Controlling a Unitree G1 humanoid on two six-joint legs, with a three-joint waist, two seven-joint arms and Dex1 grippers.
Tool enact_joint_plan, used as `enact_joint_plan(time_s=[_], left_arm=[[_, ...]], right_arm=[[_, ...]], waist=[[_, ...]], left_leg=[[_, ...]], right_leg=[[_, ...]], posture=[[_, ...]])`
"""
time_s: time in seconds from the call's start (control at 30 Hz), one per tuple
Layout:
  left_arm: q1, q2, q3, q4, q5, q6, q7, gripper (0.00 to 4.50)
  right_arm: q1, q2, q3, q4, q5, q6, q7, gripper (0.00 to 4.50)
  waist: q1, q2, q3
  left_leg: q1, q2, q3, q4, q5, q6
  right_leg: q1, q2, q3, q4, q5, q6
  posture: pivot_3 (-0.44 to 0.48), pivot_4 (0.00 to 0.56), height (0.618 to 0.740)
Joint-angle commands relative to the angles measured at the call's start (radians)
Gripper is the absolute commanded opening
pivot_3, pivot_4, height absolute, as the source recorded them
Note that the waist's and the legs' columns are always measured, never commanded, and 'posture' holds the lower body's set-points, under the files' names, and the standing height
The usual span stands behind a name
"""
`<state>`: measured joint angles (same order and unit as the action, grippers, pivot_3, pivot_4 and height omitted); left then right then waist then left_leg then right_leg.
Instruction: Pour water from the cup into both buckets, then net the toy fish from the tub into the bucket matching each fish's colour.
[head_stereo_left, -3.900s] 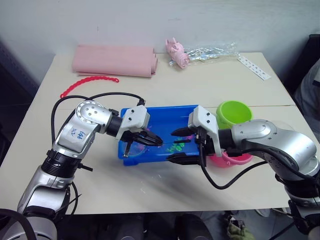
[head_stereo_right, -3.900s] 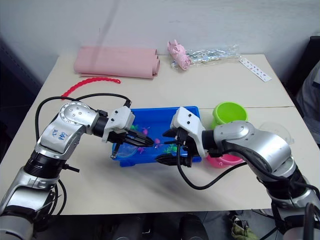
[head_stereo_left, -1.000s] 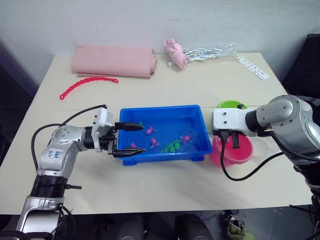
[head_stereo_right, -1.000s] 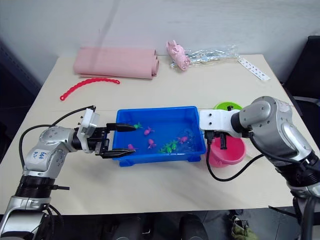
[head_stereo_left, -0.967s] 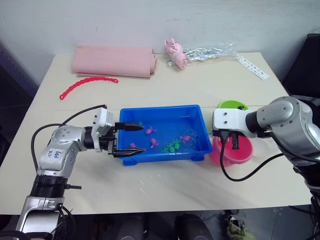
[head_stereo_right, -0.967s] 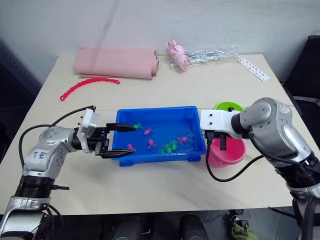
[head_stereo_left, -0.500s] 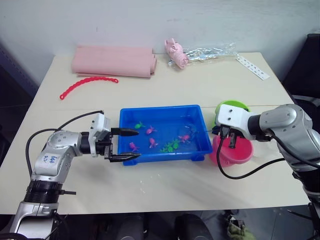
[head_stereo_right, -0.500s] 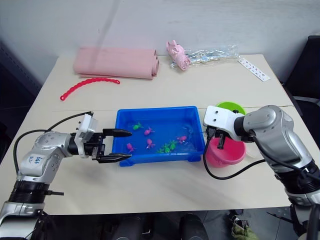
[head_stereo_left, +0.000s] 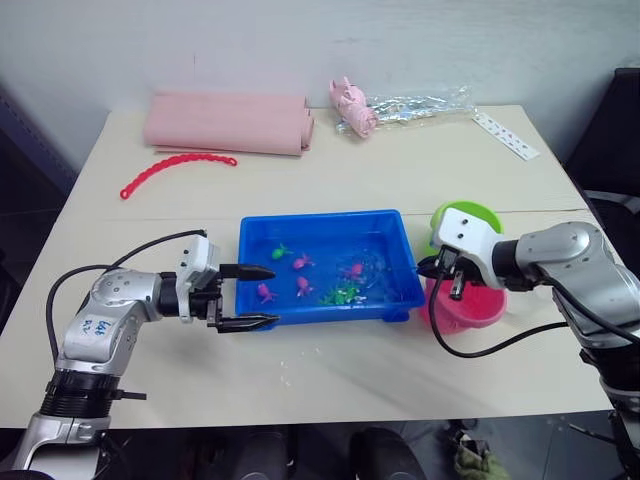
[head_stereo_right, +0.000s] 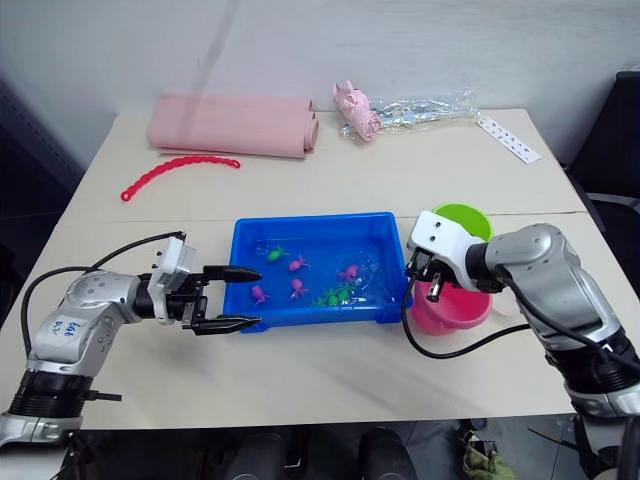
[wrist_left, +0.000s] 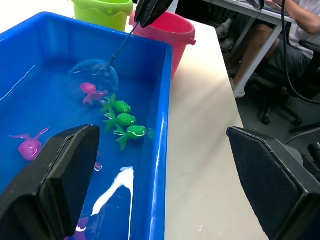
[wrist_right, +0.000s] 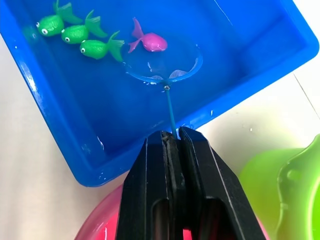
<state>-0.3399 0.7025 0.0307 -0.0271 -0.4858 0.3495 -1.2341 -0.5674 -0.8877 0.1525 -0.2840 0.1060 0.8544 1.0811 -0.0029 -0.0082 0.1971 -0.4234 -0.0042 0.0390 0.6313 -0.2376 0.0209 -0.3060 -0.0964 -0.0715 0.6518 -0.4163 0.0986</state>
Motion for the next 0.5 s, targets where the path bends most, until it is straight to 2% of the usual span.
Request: enact_joint_plan(time_s=[0.03, 0.2, 0.5], left_arm=[[-0.005, 0.013, 0.030, -0.023, -0.020, -0.003, -0.002, 4.45], [-0.012, 0.016, 0.029, -0.011, -0.021, -0.005, -0.008, 4.45], [-0.045, 0.023, 0.034, 0.026, -0.021, -0.005, -0.023, 4.45]], right_arm=[[0.020, 0.008, -0.074, -0.037, 0.053, 0.019, -0.031, 0.00], [0.092, 0.041, -0.153, -0.047, 0.124, 0.010, -0.071, 0.00], [0.165, 0.069, -0.219, -0.067, 0.202, -0.002, -0.135, 0.00]], waist=[[0.000, 0.000, 0.000], [0.001, 0.000, 0.000], [0.000, 0.000, 0.000]], left_leg=[[0.000, 0.000, 0.000, 0.000, 0.000, 0.000], [0.000, 0.000, 0.000, 0.000, 0.000, 0.000], [0.000, 0.000, 0.000, 0.000, 0.000, 0.000]], right_leg=[[0.000, 0.000, 0.000, 0.000, 0.000, 0.000], [0.000, 0.000, 0.000, 0.000, 0.000, 0.000], [0.000, 0.000, 0.000, 0.000, 0.000, 0.000]], posture=[[0.000, 0.150, 0.740], [0.000, 0.150, 0.740], [0.000, 0.150, 0.740]])
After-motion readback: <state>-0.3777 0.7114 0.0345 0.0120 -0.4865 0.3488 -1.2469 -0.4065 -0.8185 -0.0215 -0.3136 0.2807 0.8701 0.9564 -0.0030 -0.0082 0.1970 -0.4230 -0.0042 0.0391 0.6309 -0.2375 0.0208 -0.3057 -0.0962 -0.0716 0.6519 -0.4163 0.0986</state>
